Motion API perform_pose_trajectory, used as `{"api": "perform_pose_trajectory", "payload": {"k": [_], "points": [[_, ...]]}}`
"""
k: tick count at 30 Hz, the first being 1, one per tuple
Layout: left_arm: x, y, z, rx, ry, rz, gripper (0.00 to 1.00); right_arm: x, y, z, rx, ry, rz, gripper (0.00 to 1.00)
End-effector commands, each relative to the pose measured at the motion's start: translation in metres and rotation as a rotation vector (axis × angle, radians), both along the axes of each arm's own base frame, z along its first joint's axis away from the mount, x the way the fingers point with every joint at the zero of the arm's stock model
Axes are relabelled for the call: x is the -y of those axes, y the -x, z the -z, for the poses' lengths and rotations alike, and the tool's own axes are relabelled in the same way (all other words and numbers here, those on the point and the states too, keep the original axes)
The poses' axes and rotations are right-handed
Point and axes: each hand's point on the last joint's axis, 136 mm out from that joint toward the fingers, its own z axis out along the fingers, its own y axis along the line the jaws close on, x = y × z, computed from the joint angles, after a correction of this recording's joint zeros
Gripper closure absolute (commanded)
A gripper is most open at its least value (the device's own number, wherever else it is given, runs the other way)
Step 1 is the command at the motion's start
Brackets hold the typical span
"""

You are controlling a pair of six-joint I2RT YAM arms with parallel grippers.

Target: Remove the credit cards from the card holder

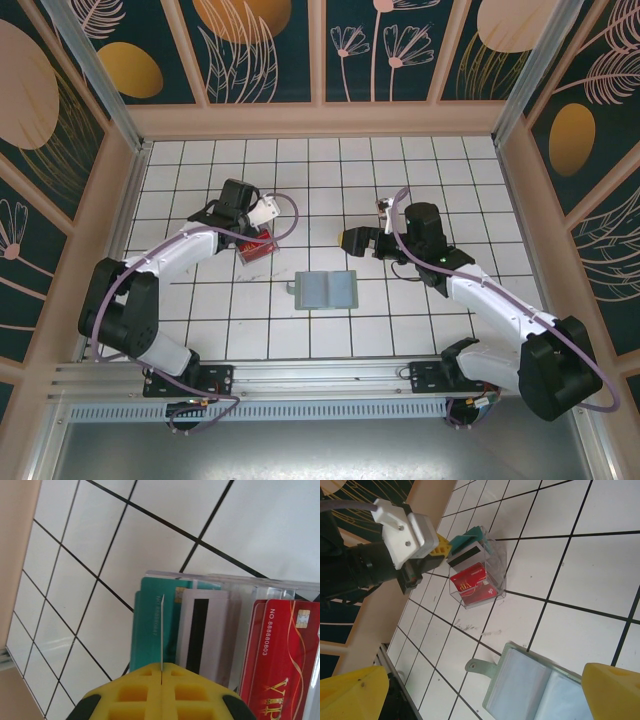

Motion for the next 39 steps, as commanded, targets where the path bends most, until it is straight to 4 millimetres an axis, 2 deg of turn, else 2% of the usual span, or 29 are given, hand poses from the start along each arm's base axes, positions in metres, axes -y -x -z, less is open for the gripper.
{"api": "perform_pose_trajectory", "payload": {"k": [1,7,10,14,15,16,19,21,25,29,31,35,39], "points": [[-0.001,-0.002,0.006,-0.002,0.007,-0.008,1.00,0.000,-0.005,-0.013,0.036,-0.021,-0.003,0.01],[-0.005,-0.006,0.005,0.025,-0.008,-0.030,0.96,-0.001,-0.006,-0.012,0.035,-0.021,-0.005,0.01],[-0.007,-0.008,0.005,0.038,-0.015,-0.042,0.76,-0.001,-0.006,-0.012,0.032,-0.022,-0.007,0.01],[-0.013,-0.013,0.002,0.071,-0.036,-0.064,0.73,-0.002,-0.007,-0.011,0.027,-0.023,-0.011,0.01],[-0.014,-0.014,0.001,0.078,-0.037,-0.067,0.71,-0.002,-0.006,-0.011,0.027,-0.023,-0.014,0.01],[-0.016,-0.016,0.001,0.084,-0.037,-0.074,0.63,-0.002,-0.007,-0.011,0.024,-0.023,-0.014,0.01],[-0.021,-0.023,-0.007,0.113,-0.029,-0.104,0.60,-0.003,-0.007,-0.010,0.018,-0.025,-0.017,0.01],[-0.029,-0.031,-0.014,0.149,-0.021,-0.145,0.52,-0.003,-0.007,-0.009,0.014,-0.026,-0.018,0.01],[-0.040,-0.042,-0.030,0.209,0.003,-0.203,0.50,-0.003,-0.007,-0.008,0.007,-0.025,-0.017,0.01],[-0.036,-0.039,-0.030,0.186,0.036,-0.192,0.48,-0.003,-0.007,-0.008,0.009,-0.027,-0.017,0.01],[-0.030,-0.044,-0.047,0.210,0.091,-0.198,0.46,-0.004,-0.007,-0.007,0.008,-0.026,-0.016,0.01],[-0.024,-0.051,-0.075,0.264,0.216,-0.262,0.32,-0.004,-0.009,-0.001,-0.012,-0.008,-0.017,0.01],[-0.021,-0.056,-0.113,0.303,0.406,-0.385,0.26,0.000,-0.014,0.015,-0.062,0.045,0.014,0.02]]}}
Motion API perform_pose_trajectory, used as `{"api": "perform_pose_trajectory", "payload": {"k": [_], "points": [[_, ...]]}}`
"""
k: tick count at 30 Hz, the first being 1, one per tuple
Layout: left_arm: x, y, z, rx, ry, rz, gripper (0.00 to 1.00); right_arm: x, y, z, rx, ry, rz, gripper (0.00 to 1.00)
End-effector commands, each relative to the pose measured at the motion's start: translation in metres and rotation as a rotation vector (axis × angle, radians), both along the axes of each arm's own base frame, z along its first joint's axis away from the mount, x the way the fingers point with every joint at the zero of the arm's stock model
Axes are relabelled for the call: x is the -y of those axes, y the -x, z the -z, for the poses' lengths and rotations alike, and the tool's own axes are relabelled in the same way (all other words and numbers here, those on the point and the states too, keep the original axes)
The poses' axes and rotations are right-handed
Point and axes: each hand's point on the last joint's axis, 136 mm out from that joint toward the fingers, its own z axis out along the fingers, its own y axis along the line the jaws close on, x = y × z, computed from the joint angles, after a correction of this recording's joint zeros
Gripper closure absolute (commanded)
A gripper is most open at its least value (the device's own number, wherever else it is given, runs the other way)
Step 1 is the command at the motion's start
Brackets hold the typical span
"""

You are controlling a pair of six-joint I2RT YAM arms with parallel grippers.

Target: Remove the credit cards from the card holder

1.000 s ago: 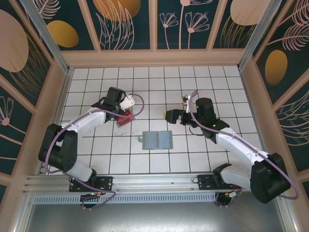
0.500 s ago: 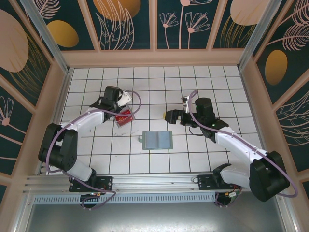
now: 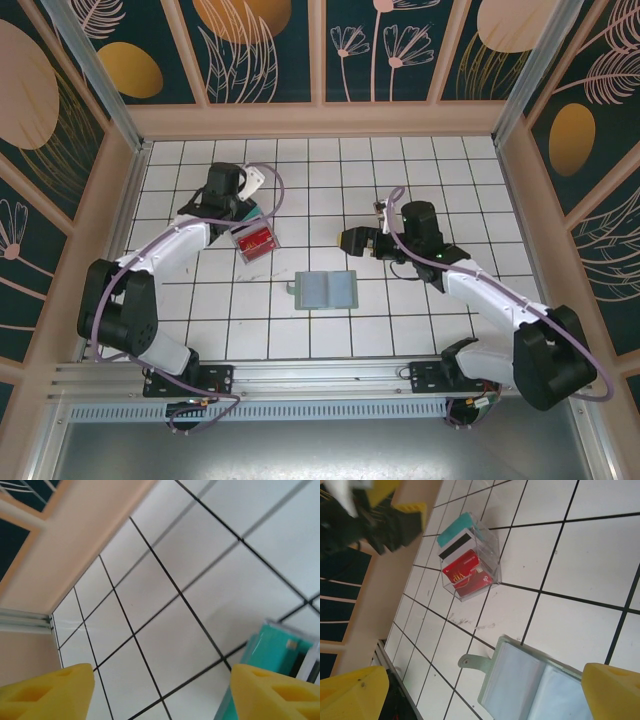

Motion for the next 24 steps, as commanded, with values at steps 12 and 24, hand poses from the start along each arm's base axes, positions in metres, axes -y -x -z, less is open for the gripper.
{"api": "perform_pose_trajectory", "payload": {"k": [12,24], "points": [[0.028,0.033,-0.038,-0.175,0.723,-0.354,0.41,0.011,0.008,0.068,-0.170,0.192,0.100,0.48],[0.095,0.130,0.031,-0.486,1.101,-0.370,0.60,0.017,0.050,0.127,-0.307,0.288,0.132,0.68]]}}
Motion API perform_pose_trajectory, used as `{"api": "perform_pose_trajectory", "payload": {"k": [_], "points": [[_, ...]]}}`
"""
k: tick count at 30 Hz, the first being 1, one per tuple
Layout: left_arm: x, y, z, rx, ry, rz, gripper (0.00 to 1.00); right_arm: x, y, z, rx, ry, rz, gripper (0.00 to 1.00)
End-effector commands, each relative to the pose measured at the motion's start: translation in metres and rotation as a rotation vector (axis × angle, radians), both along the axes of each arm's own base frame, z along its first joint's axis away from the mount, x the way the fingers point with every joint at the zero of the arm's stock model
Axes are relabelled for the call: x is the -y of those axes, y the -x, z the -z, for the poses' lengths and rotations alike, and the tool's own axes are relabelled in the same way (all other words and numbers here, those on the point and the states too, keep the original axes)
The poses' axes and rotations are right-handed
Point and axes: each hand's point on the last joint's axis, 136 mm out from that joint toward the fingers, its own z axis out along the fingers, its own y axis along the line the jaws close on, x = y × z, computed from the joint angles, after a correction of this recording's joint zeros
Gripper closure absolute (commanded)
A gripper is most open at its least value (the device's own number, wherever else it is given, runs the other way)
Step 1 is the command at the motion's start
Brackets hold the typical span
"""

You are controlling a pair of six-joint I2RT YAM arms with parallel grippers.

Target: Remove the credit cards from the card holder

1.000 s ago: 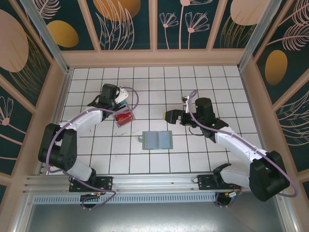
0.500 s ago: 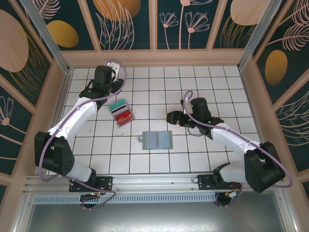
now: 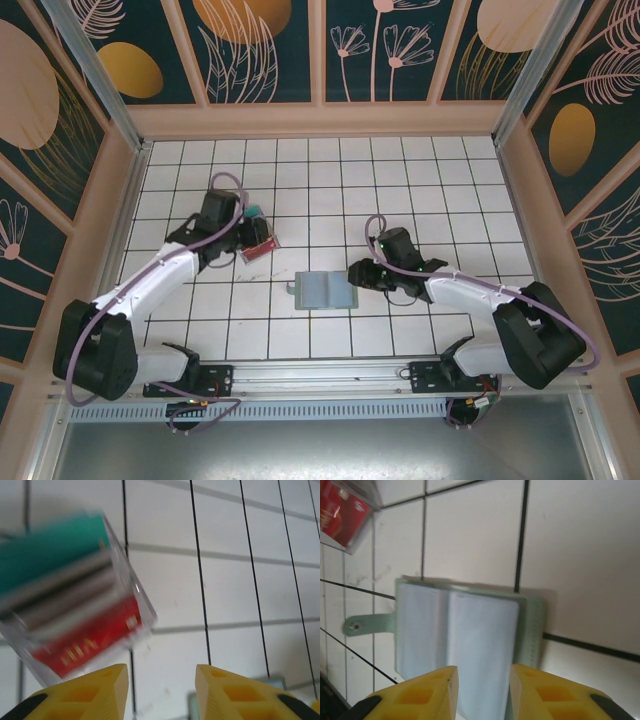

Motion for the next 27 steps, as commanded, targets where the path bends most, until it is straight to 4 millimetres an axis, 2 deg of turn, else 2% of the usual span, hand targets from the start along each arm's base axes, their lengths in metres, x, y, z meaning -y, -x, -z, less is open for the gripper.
{"api": "perform_pose_trajectory", "payload": {"k": [1,8,9,10,16,20,27], "points": [[0.028,0.019,-0.003,-0.042,0.146,-0.022,0.62,0.006,0.009,0.017,-0.039,0.034,0.039,0.69],[0.059,0.058,0.025,-0.152,0.226,-0.022,0.63,0.008,0.022,0.033,-0.062,0.065,0.033,0.74],[0.063,0.063,0.030,-0.167,0.228,-0.019,0.63,0.008,0.022,0.034,-0.062,0.065,0.031,0.79],[0.067,0.067,0.034,-0.180,0.230,-0.017,0.63,0.007,0.023,0.036,-0.064,0.064,0.029,0.82],[0.096,0.080,0.043,-0.206,0.213,0.041,0.63,0.004,0.025,0.042,-0.072,0.079,0.020,0.87],[0.105,0.084,0.059,-0.245,0.173,0.058,0.64,0.005,0.026,0.045,-0.074,0.085,0.024,0.88],[0.101,0.088,0.085,-0.298,0.086,0.050,0.64,0.005,0.026,0.044,-0.070,0.083,0.032,0.90]]}}
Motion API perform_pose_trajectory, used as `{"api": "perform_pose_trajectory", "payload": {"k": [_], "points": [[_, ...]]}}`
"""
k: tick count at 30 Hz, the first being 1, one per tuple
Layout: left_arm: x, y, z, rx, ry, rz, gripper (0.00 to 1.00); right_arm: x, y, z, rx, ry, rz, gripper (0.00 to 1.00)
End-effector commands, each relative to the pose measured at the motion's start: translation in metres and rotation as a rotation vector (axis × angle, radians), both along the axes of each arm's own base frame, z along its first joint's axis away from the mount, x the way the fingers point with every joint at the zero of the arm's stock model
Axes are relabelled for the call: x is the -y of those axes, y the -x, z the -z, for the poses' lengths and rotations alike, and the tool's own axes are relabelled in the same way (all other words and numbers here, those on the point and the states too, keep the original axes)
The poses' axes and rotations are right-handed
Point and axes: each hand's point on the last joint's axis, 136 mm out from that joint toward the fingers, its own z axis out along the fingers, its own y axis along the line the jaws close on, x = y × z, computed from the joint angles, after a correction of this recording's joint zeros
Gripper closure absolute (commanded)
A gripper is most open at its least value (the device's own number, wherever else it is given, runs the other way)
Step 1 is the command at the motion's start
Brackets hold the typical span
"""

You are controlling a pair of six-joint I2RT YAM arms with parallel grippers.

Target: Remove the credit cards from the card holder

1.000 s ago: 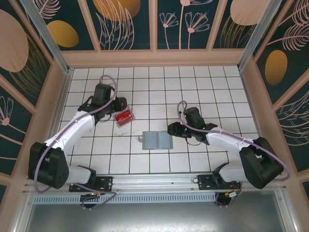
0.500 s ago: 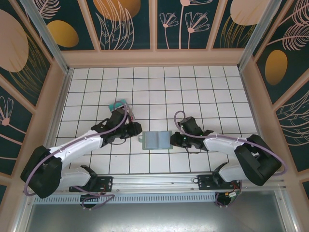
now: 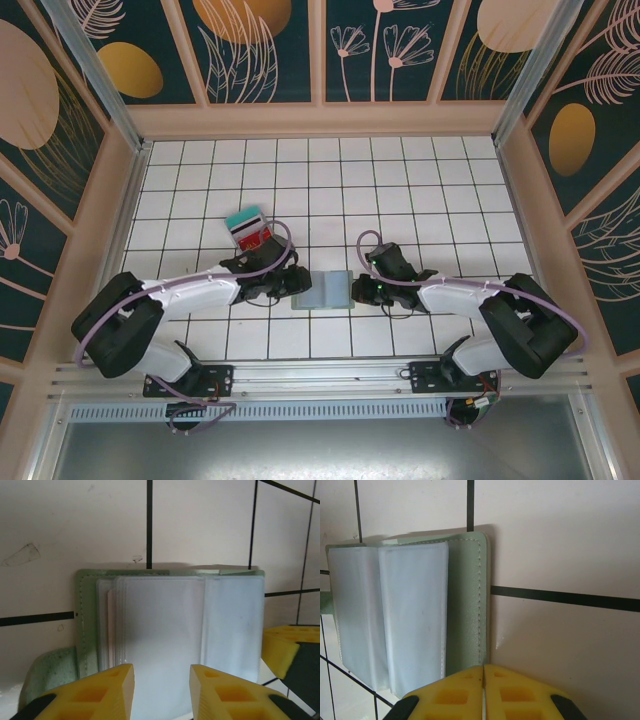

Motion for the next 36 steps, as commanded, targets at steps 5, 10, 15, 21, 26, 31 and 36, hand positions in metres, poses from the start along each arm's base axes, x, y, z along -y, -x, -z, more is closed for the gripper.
{"api": "perform_pose_trajectory", "payload": {"k": [5,10,15,21,26,31,36], "points": [[-0.005,-0.001,0.011,-0.018,-0.059,-0.014,0.64,0.004,0.003,0.006,-0.005,0.015,0.023,0.90],[0.000,0.003,0.017,-0.031,-0.044,0.008,0.64,0.003,0.003,0.007,-0.009,0.015,0.022,0.90],[0.004,0.005,0.023,-0.046,-0.050,0.025,0.64,0.002,0.004,0.008,-0.012,0.015,0.019,0.90],[0.017,0.008,0.021,-0.047,-0.014,0.064,0.61,0.002,0.004,0.008,-0.014,0.014,0.020,0.90],[0.034,0.006,0.010,-0.029,0.045,0.112,0.55,0.001,0.003,0.009,-0.014,0.014,0.019,0.90],[0.047,0.007,0.004,-0.027,0.080,0.151,0.53,0.000,0.003,0.009,-0.015,0.015,0.018,0.90],[0.057,0.003,-0.009,0.002,0.085,0.174,0.52,0.001,0.003,0.009,-0.015,0.017,0.022,0.89]]}}
